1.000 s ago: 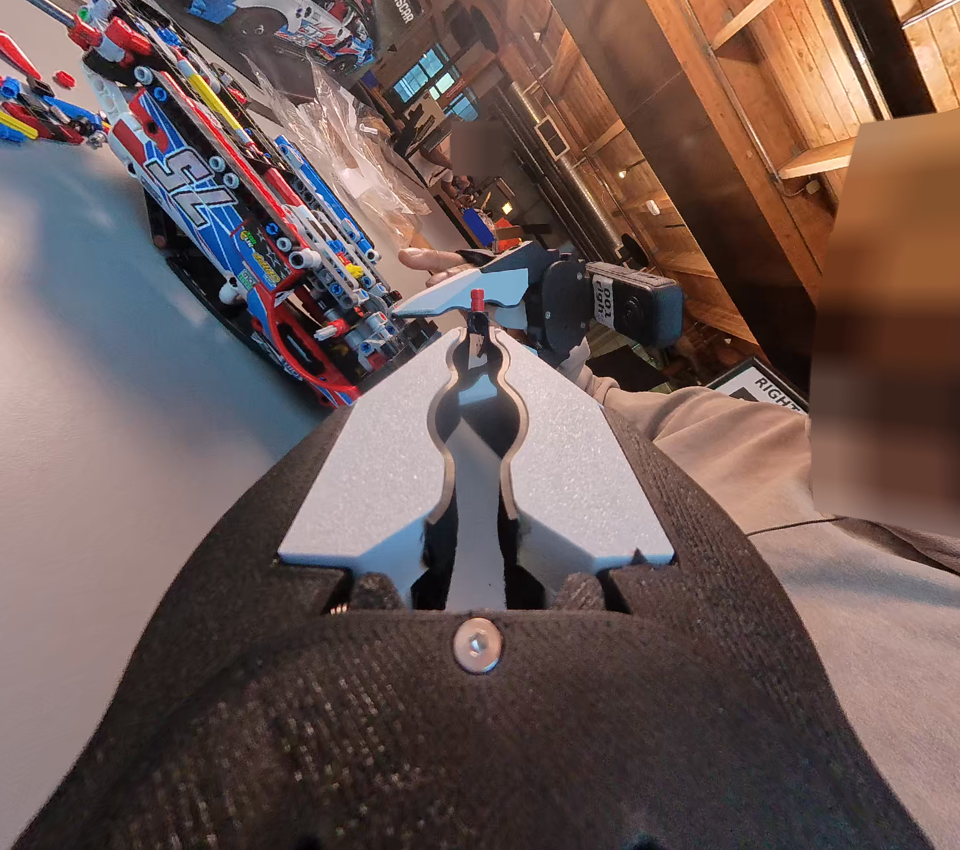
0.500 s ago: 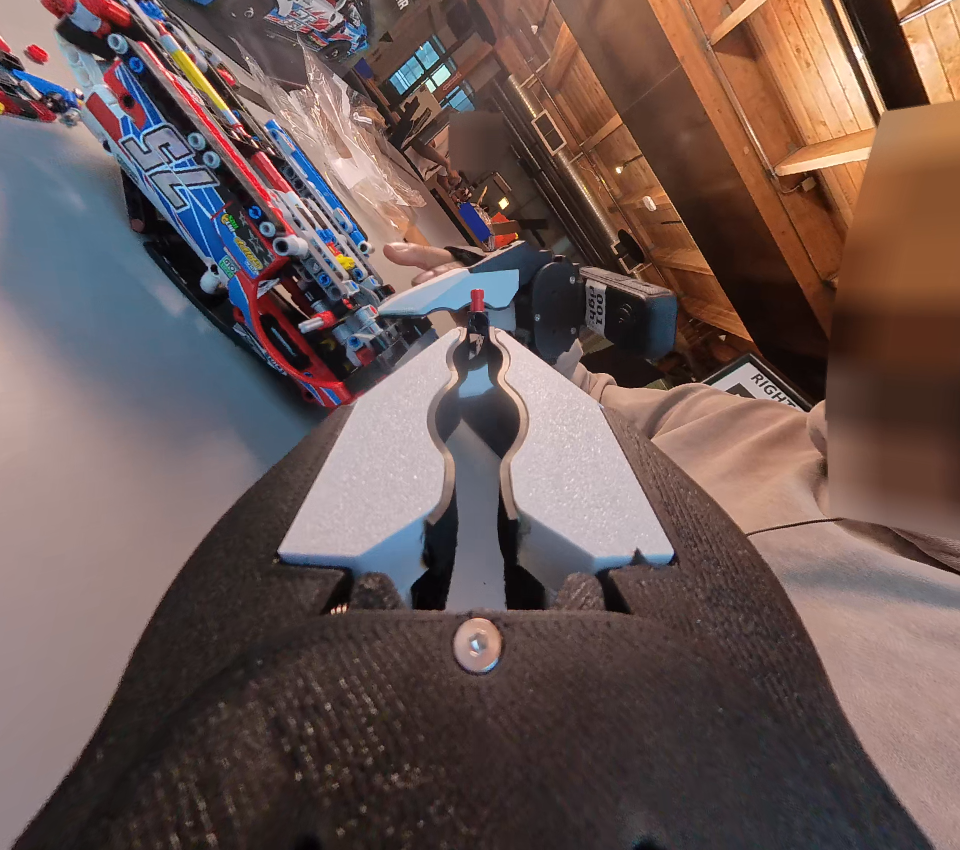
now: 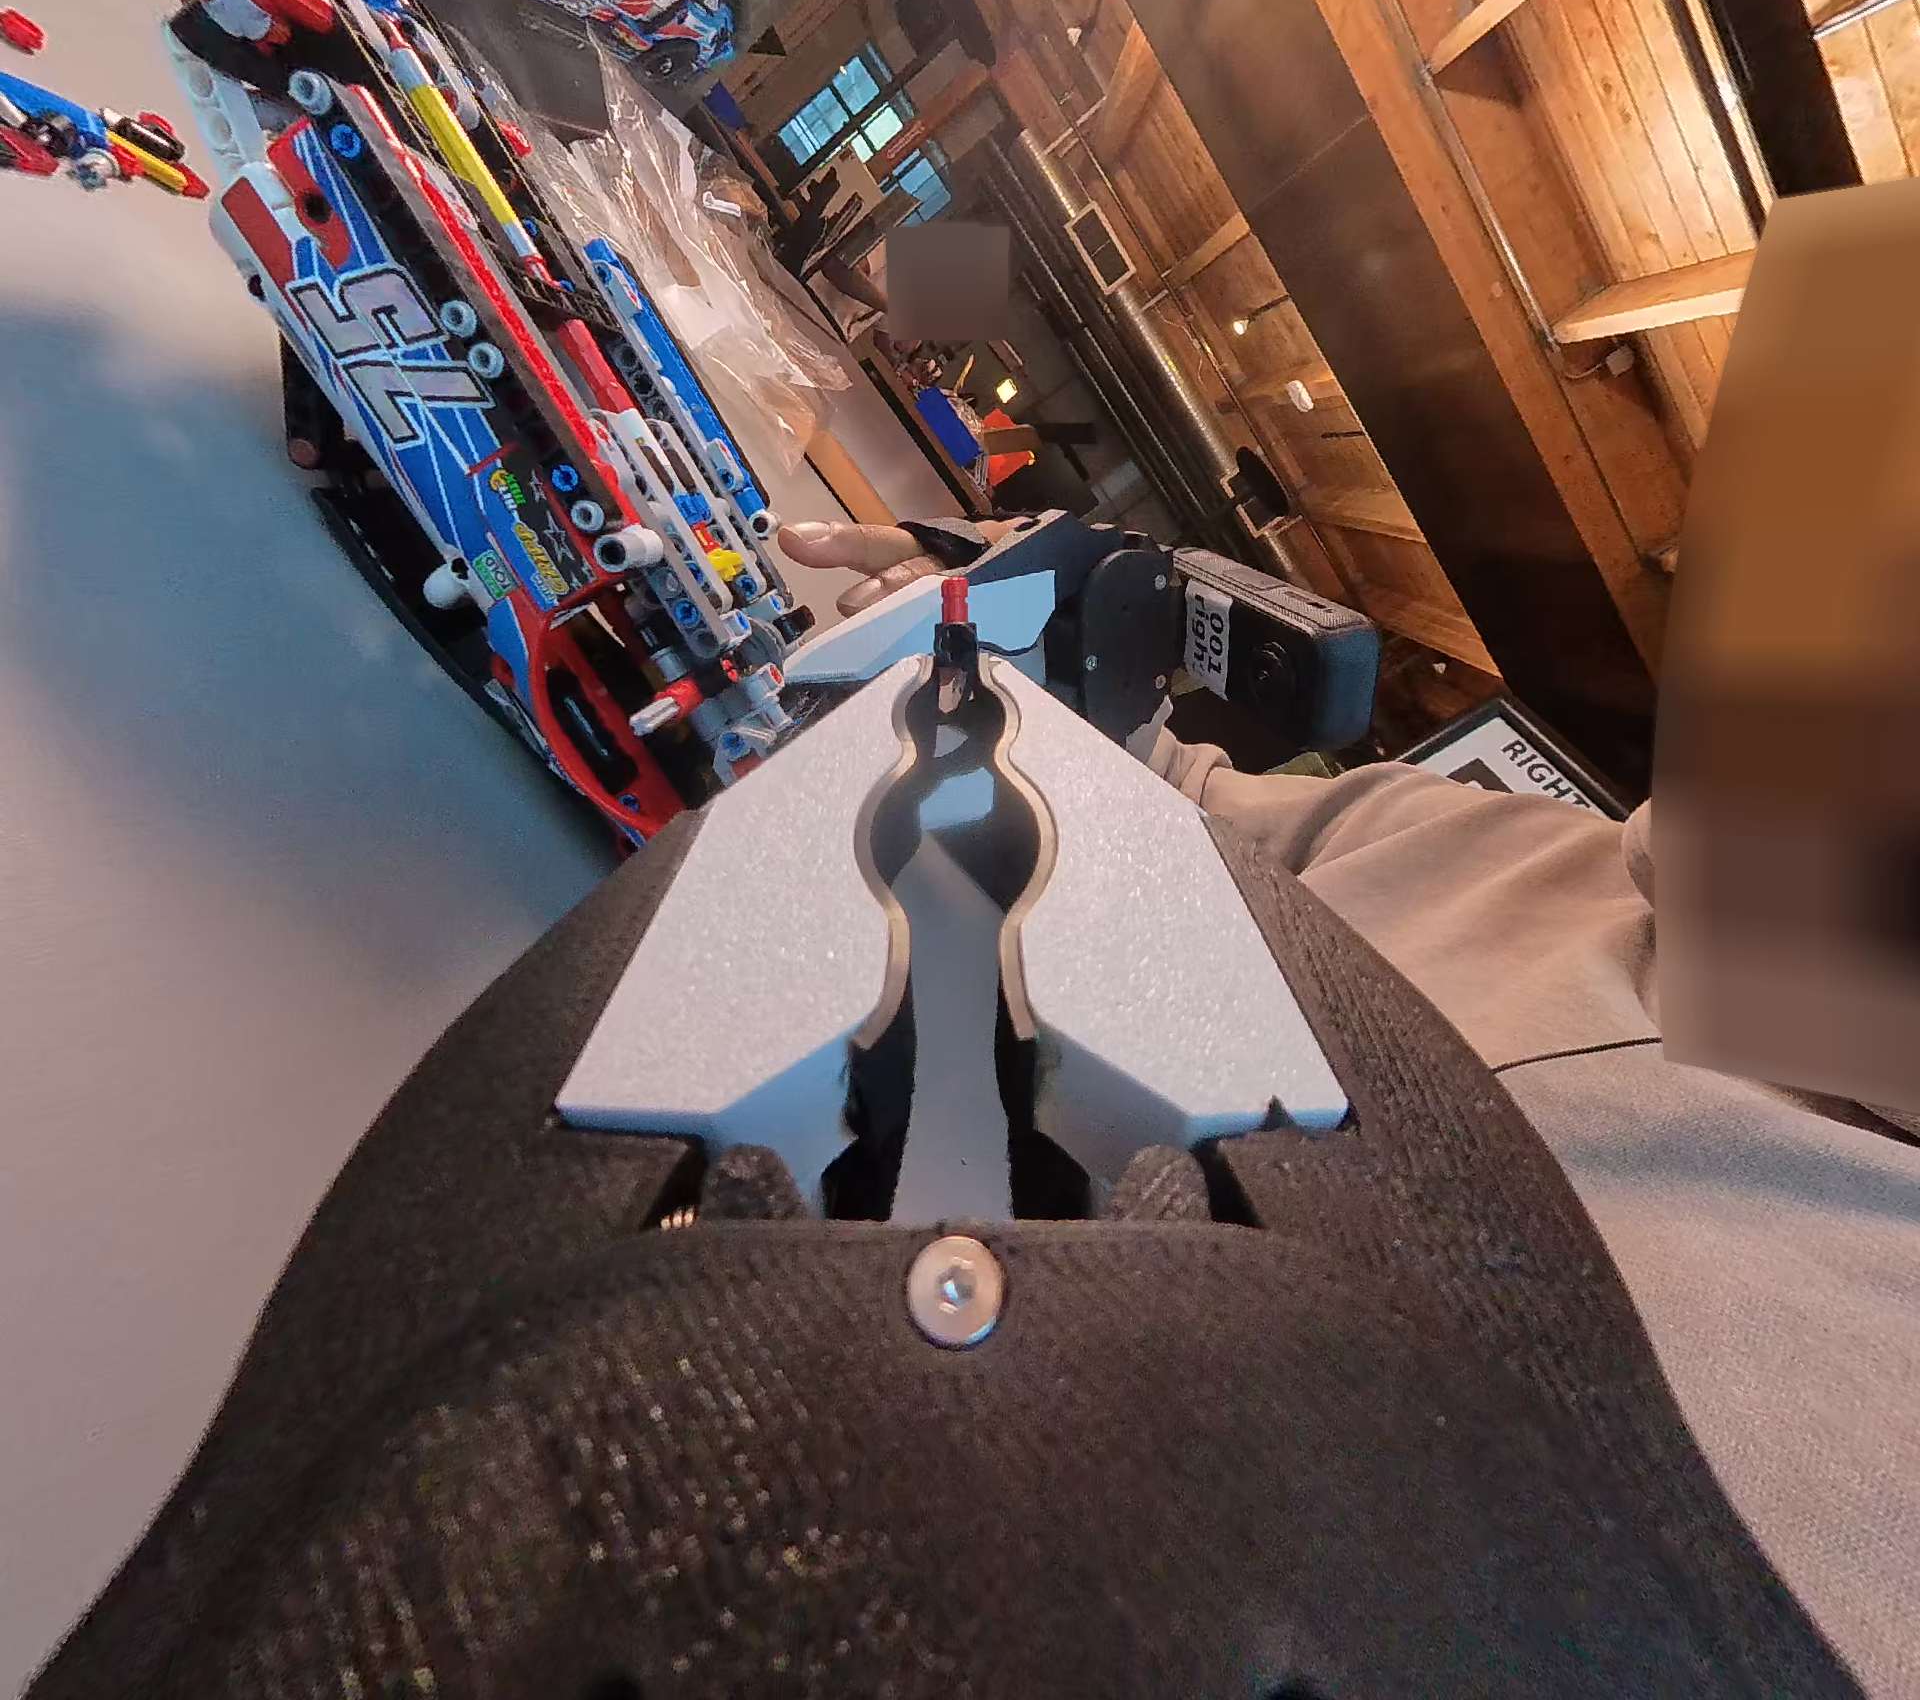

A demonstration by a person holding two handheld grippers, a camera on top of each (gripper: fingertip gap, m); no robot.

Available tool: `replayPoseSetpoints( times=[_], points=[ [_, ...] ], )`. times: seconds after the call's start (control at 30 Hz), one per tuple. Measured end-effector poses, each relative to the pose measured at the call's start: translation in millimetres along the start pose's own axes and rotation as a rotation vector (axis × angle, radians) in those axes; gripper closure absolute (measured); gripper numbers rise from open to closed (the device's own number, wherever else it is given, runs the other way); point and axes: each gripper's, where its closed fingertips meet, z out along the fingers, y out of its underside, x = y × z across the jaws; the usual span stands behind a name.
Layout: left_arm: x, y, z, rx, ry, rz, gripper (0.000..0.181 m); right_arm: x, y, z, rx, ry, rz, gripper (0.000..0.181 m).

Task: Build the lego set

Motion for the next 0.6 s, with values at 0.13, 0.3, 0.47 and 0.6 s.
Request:
replayPoseSetpoints(
  times=[0.13,0.3,0.47,0.6],
  points=[
    [-0.9,2.6,3.1,0.001,-0.005,-0.006,0.178,4.8,-6.1,-2.3,0.056,0.019,0.053,0.128],
    [-1.1,7.1,6.4,0.019,-0.038,-0.016,0.178,22.0,-15.9,-30.4,0.21,0.067,0.206,0.125],
    [2.3,17.4,11.9,0.056,-0.064,-0.086,0.178,18.2,-13.0,-43.0,0.245,0.192,0.241,0.137],
    [4.4,33.1,17.8,0.07,-0.096,-0.144,0.178,11.5,-18.5,-46.4,0.231,0.32,0.229,0.141]
  ],
)
